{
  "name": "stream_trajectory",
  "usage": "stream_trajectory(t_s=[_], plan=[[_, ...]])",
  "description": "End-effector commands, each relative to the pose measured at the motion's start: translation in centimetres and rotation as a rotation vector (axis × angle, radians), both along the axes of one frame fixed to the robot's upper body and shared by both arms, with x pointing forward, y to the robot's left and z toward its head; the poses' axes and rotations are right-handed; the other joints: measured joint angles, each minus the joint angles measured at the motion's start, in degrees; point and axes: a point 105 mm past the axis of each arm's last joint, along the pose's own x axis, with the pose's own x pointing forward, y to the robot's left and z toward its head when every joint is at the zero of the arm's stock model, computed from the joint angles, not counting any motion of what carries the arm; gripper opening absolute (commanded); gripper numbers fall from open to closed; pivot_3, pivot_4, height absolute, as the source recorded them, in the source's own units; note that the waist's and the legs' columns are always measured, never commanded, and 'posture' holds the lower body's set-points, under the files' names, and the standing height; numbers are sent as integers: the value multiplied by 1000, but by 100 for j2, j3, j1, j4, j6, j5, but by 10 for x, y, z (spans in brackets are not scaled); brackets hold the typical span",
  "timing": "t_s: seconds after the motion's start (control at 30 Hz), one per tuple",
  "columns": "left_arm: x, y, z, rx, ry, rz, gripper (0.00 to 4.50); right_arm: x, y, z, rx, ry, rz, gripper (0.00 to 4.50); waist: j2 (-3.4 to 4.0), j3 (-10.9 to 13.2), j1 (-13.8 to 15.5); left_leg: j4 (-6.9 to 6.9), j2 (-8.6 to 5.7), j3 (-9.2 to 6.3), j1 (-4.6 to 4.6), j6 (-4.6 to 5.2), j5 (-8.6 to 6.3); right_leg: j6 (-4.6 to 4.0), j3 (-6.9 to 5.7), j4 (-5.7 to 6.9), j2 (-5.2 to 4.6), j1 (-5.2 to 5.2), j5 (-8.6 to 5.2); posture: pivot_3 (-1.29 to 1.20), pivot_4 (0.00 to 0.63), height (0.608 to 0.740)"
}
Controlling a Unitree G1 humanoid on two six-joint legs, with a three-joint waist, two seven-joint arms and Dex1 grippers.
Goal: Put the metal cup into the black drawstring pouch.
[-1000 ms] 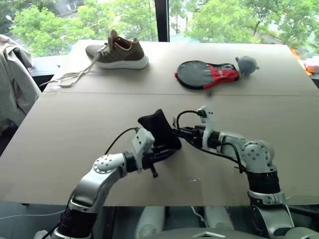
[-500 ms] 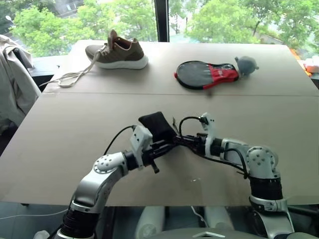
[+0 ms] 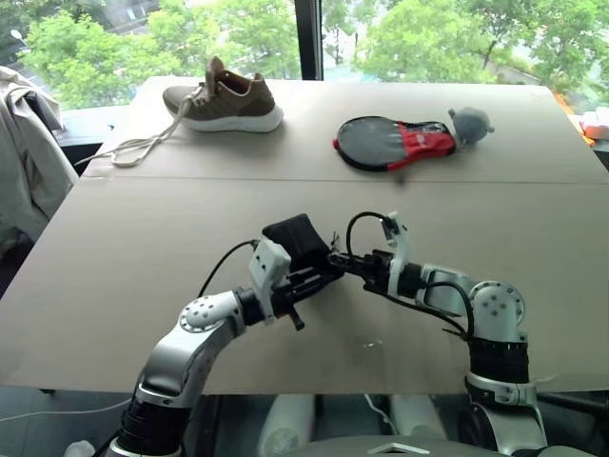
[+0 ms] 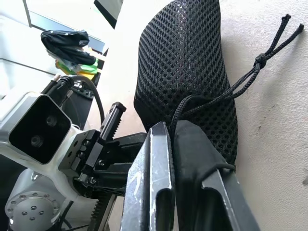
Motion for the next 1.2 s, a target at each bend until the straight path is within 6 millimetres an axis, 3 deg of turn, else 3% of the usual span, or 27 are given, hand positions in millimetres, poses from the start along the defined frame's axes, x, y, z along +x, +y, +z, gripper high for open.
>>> stream_trajectory(t_s=[0.03,0.27,0.4,0.5,0.7,0.93,1.2], plan=[[1,0,6,-9,-23,-2,176,4,-2,29,142,-61,-28,54,0,0,-1,0,0,0,0,0,0,0,0,0,0,0,0,0,150,740],[6,0,9,-16,-27,8,176,16,-13,69,395,-81,-126,54,0,0,-3,0,2,-1,0,0,0,0,0,0,1,0,0,0,150,740],[15,-4,17,-28,-50,18,176,30,-29,118,666,-49,-222,54,5,3,-3,0,5,-1,0,0,0,0,0,1,1,0,1,0,150,740],[30,-10,35,-69,-93,33,176,42,-44,170,814,-69,-287,54,11,7,-9,1,4,0,0,0,0,0,0,1,1,1,1,0,150,740],[53,-20,64,-156,-136,47,176,51,-53,220,800,-173,-342,54,11,7,-93,1,-1,7,1,0,1,-1,-2,12,12,-2,1,0,150,740],[61,-31,67,-160,-146,-2,176,62,-86,274,723,-420,-474,54,12,8,-124,5,-6,23,-14,0,1,-1,-4,8,7,-6,1,0,150,740],[58,-39,71,-214,-128,-33,176,66,-100,297,730,-510,-528,54,13,8,-133,2,-3,23,-15,1,1,-2,-4,8,7,-7,2,0,150,740]])
